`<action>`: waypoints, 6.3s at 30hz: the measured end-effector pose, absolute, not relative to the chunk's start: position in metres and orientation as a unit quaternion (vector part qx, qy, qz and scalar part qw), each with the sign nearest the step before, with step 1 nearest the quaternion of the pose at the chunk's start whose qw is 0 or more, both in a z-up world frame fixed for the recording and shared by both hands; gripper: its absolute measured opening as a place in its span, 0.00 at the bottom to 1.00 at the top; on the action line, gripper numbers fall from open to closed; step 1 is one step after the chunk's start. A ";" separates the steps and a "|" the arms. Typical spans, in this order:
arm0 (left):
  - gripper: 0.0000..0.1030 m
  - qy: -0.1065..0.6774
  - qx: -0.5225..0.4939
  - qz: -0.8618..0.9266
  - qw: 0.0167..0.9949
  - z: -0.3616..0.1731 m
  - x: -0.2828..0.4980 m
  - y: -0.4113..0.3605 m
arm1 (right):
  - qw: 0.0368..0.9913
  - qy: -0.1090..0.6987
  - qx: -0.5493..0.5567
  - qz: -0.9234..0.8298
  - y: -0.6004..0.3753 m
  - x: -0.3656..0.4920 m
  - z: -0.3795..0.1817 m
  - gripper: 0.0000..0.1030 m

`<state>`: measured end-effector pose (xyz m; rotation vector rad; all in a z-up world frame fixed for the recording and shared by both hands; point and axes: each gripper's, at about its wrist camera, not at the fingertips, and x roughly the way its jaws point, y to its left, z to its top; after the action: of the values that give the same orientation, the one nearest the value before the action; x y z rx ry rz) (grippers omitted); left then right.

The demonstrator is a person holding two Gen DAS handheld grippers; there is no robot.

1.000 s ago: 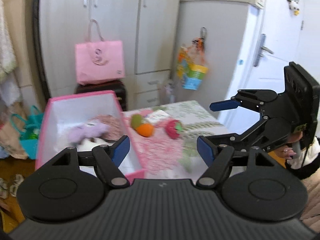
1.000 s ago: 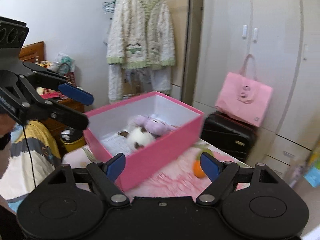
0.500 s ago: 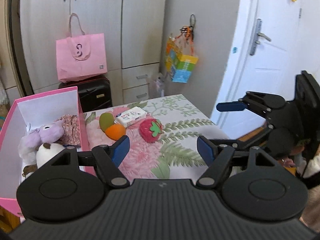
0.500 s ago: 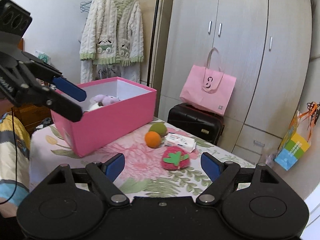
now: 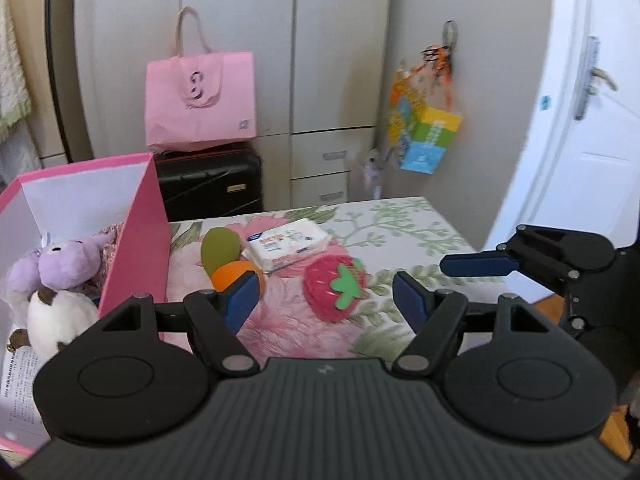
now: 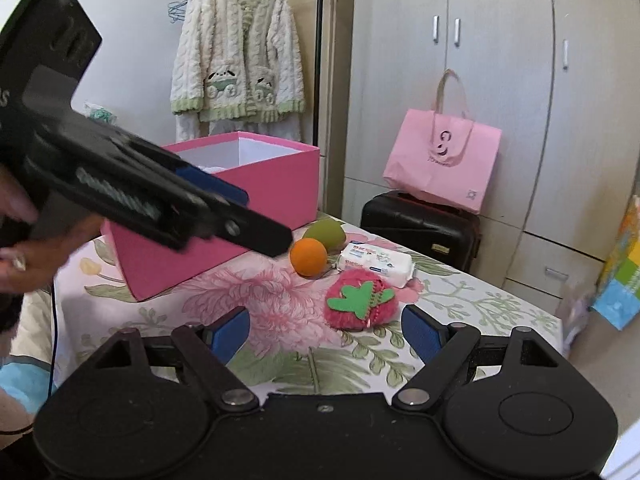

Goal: Organize soft objects
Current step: 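Move the left gripper to the orange sponge while the right gripper approaches the pink strawberry puff, then grasp the orange sponge with the left gripper while the right gripper grasps the strawberry puff, then carry the orange sponge in the left gripper over the box while the right gripper carries the strawberry puff, then open the left gripper over the box while the right gripper releases the strawberry puff, then move the left gripper to the green egg sponge while the right gripper approaches the wet-wipes pack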

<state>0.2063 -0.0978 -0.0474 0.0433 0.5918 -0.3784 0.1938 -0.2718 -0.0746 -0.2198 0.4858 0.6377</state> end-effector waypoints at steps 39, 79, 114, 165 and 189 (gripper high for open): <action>0.42 0.300 -0.009 -0.054 0.952 -0.096 0.256 -0.087 | 0.906 0.301 -0.092 0.282 -0.247 0.260 -0.112 0.58; 0.42 0.254 -0.016 -0.170 0.952 -0.053 0.114 -0.032 | 0.930 0.268 -0.080 0.237 -0.217 0.113 -0.062 0.58; 0.42 0.209 -0.033 -0.147 0.966 0.007 0.073 0.104 | 0.898 0.209 -0.083 0.378 -0.112 0.118 0.019 0.59; 0.71 0.244 -0.006 -0.078 0.967 0.005 0.122 0.123 | 0.900 0.222 -0.199 0.319 -0.065 0.176 0.005 0.81; 0.77 0.221 0.069 -0.168 0.958 0.009 0.067 0.012 | 0.930 0.216 -0.089 0.285 -0.237 0.127 0.011 0.82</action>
<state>0.0671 0.0119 0.0088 0.1397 0.4492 -0.3418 0.1272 -0.2369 0.0107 -0.1827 0.4416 0.5837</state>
